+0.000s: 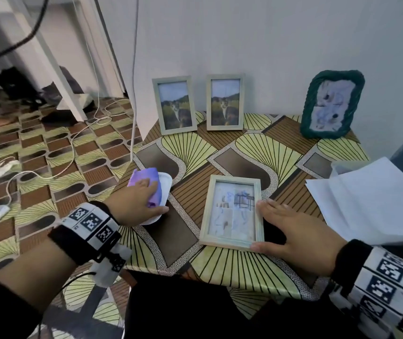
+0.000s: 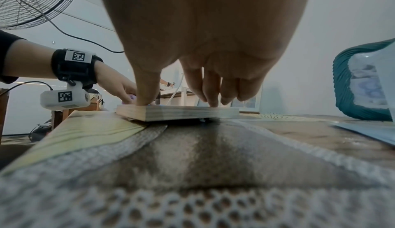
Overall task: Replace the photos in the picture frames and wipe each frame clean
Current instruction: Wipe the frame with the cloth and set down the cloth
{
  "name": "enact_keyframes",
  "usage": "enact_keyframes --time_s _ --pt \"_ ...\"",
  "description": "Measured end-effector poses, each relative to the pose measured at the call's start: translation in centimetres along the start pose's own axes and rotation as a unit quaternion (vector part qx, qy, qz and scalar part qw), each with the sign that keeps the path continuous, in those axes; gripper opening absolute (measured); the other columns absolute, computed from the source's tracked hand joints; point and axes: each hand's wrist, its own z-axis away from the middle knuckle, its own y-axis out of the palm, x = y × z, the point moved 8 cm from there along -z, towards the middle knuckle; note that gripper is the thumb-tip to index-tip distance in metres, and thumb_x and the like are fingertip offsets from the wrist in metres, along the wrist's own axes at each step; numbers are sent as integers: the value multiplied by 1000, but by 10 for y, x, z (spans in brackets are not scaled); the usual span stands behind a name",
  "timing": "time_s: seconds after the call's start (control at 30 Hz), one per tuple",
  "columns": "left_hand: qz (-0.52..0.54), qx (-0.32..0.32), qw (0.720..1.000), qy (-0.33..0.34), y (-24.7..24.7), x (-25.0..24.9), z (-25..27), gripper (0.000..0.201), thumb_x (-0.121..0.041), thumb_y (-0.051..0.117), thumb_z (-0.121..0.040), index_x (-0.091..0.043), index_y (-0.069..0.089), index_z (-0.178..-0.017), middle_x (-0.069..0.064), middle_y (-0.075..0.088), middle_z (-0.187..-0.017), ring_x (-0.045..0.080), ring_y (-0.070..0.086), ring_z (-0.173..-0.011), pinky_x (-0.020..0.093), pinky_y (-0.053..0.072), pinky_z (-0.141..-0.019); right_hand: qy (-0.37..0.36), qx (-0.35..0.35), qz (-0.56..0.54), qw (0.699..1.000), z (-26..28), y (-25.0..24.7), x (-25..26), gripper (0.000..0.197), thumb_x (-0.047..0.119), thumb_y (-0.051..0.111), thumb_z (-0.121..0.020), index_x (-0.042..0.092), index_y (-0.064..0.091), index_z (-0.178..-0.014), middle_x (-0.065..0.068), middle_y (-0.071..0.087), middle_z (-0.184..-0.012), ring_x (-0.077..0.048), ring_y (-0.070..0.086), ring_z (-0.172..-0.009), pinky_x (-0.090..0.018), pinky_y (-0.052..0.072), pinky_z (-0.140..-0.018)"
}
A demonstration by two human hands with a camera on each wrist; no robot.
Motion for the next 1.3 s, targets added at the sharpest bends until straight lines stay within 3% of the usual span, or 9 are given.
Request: enact_keyframes --time_s 0.3,0.4,0.5,0.63,0.87,1.0,1.1,1.2,1.3 --pt "61 -93 993 32 -15 1 4 31 -17 49 -99 0 54 -125 15 59 -119 29 57 -101 25 31 -85 -12 -18 -12 1000 -3 1 -1 107 89 27 -73 27 3 -157 15 0 -161 3 -4 -145 -21 5 -120" --pt "110 -128 984 53 -22 -4 6 22 -3 48 -95 4 54 -114 12 58 -87 13 56 -83 18 32 -71 -14 -20 -14 1000 -3 1 -1 106 88 28 -74 26 2 -157 15 -1 -161 6 -5 -144 -19 3 -118" --pt "147 -155 975 55 -38 -15 11 26 -13 45 -101 -4 52 -124 18 61 -89 35 56 -79 35 39 -69 -15 -23 -16 999 -3 1 0 105 88 28 -75 27 2 -156 15 0 -161 5 -6 -144 -21 6 -119" --pt "233 -196 945 122 -64 -60 23 48 -32 43 -102 -26 38 -149 9 66 -117 27 61 -102 36 47 -88 -15 -23 -19 999 -2 1 0 101 85 29 -79 28 -3 -156 18 -4 -160 6 -8 -142 -19 6 -115" --pt "191 -178 932 252 -63 -157 22 14 -20 46 -100 -10 51 -109 4 57 -79 27 47 -68 33 32 -62 -15 -18 -26 999 5 1 -4 101 83 32 -81 26 -1 -156 13 -1 -163 0 -4 -147 -23 7 -119" --pt "74 -62 965 243 -27 -183 6 27 -33 39 -103 -15 47 -121 9 58 -118 28 58 -103 37 44 -82 -5 -18 -32 999 8 -2 -10 101 80 39 -82 23 1 -157 9 2 -163 0 -3 -147 -20 3 -117" --pt "1 -1 976 217 -8 -192 -1 67 -62 28 -97 -19 29 -149 4 32 -157 20 34 -142 42 37 -111 2 -21 -47 999 12 -3 -15 102 79 44 -82 23 3 -157 9 4 -163 6 -6 -142 -19 2 -116" --pt "3 45 973 225 0 -202 -3 96 -82 22 -84 -19 11 -155 2 14 -163 17 21 -148 41 26 -118 12 -25 -52 998 16 -3 -22 103 79 46 -81 23 6 -157 10 6 -163 4 -3 -145 -18 3 -115" --pt "101 94 960 244 -3 -205 -4 103 -87 17 -77 -18 20 -153 5 25 -160 22 30 -144 38 27 -116 14 -25 -60 998 20 -3 -25 102 79 47 -80 23 8 -157 9 8 -163 1 -1 -147 -19 5 -116"
